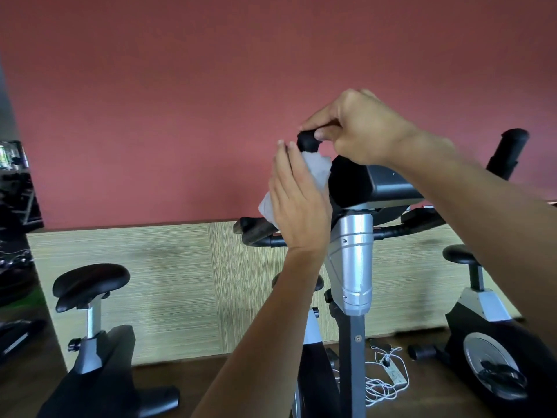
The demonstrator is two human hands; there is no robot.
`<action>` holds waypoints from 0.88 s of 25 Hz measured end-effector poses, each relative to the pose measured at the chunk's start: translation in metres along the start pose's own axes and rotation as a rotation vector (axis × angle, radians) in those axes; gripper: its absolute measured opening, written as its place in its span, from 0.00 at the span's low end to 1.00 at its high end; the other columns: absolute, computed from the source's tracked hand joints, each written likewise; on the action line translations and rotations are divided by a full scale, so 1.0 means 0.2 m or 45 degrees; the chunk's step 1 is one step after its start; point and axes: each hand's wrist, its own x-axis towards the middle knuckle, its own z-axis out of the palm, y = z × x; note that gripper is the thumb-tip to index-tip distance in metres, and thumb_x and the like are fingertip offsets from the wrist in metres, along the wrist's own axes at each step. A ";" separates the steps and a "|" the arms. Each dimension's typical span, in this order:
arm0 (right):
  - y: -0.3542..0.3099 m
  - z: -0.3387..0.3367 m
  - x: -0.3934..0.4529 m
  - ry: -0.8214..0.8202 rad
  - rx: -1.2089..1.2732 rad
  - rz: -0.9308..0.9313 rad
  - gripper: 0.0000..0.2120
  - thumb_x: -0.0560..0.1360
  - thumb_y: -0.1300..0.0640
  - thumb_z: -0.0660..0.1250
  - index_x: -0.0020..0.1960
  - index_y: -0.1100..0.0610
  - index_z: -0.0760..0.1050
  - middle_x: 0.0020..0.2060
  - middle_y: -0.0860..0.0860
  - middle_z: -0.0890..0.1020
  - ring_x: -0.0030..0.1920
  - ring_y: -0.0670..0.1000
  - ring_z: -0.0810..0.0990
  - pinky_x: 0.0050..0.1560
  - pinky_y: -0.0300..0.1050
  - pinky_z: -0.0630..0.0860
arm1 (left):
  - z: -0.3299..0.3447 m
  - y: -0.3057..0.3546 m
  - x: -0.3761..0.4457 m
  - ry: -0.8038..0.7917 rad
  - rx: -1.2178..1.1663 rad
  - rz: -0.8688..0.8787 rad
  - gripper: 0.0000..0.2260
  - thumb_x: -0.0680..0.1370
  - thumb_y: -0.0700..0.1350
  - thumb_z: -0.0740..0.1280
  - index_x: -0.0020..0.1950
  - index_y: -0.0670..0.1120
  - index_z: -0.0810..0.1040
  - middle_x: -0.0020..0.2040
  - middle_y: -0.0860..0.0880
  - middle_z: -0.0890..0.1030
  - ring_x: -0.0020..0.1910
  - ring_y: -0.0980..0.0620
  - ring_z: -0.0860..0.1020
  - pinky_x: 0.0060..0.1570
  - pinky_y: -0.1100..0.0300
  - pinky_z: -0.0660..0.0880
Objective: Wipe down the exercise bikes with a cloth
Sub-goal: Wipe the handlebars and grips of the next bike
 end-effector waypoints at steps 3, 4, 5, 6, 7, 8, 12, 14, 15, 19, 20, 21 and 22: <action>-0.01 0.00 0.00 0.057 0.055 0.029 0.15 0.80 0.65 0.67 0.60 0.51 0.84 0.56 0.46 0.85 0.66 0.49 0.76 0.72 0.35 0.63 | -0.01 -0.01 0.00 -0.052 -0.075 -0.041 0.31 0.81 0.49 0.71 0.76 0.37 0.61 0.73 0.37 0.71 0.71 0.42 0.72 0.71 0.52 0.71; -0.01 0.00 0.00 0.065 0.061 0.028 0.14 0.79 0.65 0.68 0.59 0.51 0.85 0.55 0.46 0.86 0.64 0.46 0.78 0.73 0.39 0.65 | -0.01 0.02 0.04 -0.053 -0.089 -0.065 0.31 0.81 0.52 0.69 0.77 0.36 0.63 0.73 0.37 0.72 0.70 0.42 0.72 0.70 0.52 0.72; -0.01 -0.01 -0.01 0.068 0.059 0.022 0.14 0.79 0.66 0.68 0.58 0.52 0.85 0.53 0.47 0.86 0.58 0.41 0.79 0.73 0.40 0.65 | 0.00 0.04 0.09 -0.041 -0.086 -0.082 0.31 0.81 0.54 0.68 0.76 0.36 0.64 0.72 0.38 0.72 0.70 0.42 0.73 0.68 0.53 0.72; -0.01 -0.03 -0.01 0.072 0.059 0.011 0.13 0.78 0.66 0.68 0.57 0.52 0.86 0.52 0.47 0.87 0.53 0.37 0.80 0.74 0.39 0.63 | 0.01 0.06 0.12 -0.023 -0.069 -0.084 0.31 0.81 0.54 0.68 0.76 0.36 0.66 0.72 0.38 0.73 0.69 0.43 0.74 0.67 0.54 0.73; -0.01 -0.03 -0.01 0.075 0.054 0.001 0.13 0.78 0.66 0.69 0.56 0.52 0.86 0.51 0.46 0.87 0.50 0.35 0.79 0.74 0.38 0.61 | 0.01 0.06 0.13 0.003 -0.041 -0.075 0.31 0.81 0.54 0.69 0.76 0.37 0.67 0.72 0.39 0.74 0.68 0.44 0.75 0.67 0.55 0.73; -0.02 -0.04 -0.01 0.077 0.055 -0.003 0.12 0.78 0.65 0.70 0.56 0.52 0.86 0.51 0.46 0.87 0.50 0.35 0.78 0.74 0.38 0.60 | 0.02 0.04 0.11 0.031 -0.008 -0.065 0.30 0.81 0.54 0.70 0.76 0.37 0.67 0.72 0.40 0.74 0.68 0.45 0.75 0.67 0.56 0.73; -0.02 -0.03 0.00 0.109 0.078 0.013 0.11 0.78 0.63 0.71 0.56 0.51 0.86 0.52 0.45 0.86 0.57 0.40 0.78 0.74 0.41 0.62 | -0.01 0.01 0.03 0.012 -0.016 -0.041 0.30 0.82 0.55 0.67 0.75 0.36 0.67 0.71 0.38 0.74 0.69 0.43 0.74 0.68 0.55 0.73; -0.02 -0.03 0.00 0.101 0.074 0.018 0.14 0.77 0.66 0.69 0.54 0.51 0.86 0.46 0.45 0.87 0.56 0.43 0.80 0.74 0.44 0.64 | 0.00 0.04 0.10 -0.008 -0.038 -0.045 0.30 0.81 0.56 0.66 0.75 0.36 0.67 0.70 0.38 0.74 0.67 0.43 0.75 0.66 0.53 0.74; -0.01 -0.03 0.00 0.088 0.065 0.014 0.16 0.76 0.68 0.68 0.52 0.51 0.87 0.41 0.43 0.86 0.52 0.42 0.81 0.74 0.46 0.65 | 0.01 0.06 0.15 -0.003 -0.034 -0.053 0.30 0.81 0.55 0.68 0.75 0.36 0.68 0.69 0.38 0.75 0.66 0.43 0.76 0.64 0.54 0.75; 0.01 -0.03 0.00 0.088 0.129 -0.007 0.13 0.76 0.65 0.71 0.53 0.49 0.87 0.45 0.40 0.86 0.54 0.39 0.81 0.73 0.32 0.58 | 0.01 0.04 0.09 0.054 0.029 -0.015 0.29 0.82 0.56 0.68 0.74 0.36 0.70 0.68 0.39 0.76 0.64 0.44 0.78 0.63 0.55 0.76; 0.01 -0.02 0.00 0.095 0.122 0.009 0.12 0.77 0.62 0.72 0.54 0.47 0.86 0.49 0.41 0.86 0.58 0.42 0.79 0.66 0.23 0.54 | 0.00 0.00 0.03 0.045 0.032 -0.006 0.28 0.82 0.56 0.66 0.74 0.37 0.69 0.68 0.38 0.76 0.64 0.44 0.77 0.63 0.54 0.76; 0.01 -0.02 0.00 0.101 0.109 0.020 0.11 0.78 0.61 0.72 0.55 0.46 0.86 0.51 0.42 0.86 0.59 0.44 0.77 0.60 0.18 0.53 | -0.01 -0.04 -0.02 0.018 0.013 -0.002 0.28 0.82 0.56 0.65 0.74 0.37 0.67 0.68 0.38 0.76 0.65 0.44 0.75 0.63 0.53 0.76; 0.02 -0.01 0.01 0.104 0.102 0.035 0.11 0.78 0.60 0.72 0.55 0.46 0.85 0.51 0.42 0.86 0.58 0.46 0.75 0.56 0.19 0.55 | -0.02 -0.07 -0.04 -0.018 -0.014 -0.005 0.29 0.82 0.57 0.65 0.74 0.38 0.65 0.68 0.37 0.76 0.65 0.44 0.75 0.63 0.53 0.77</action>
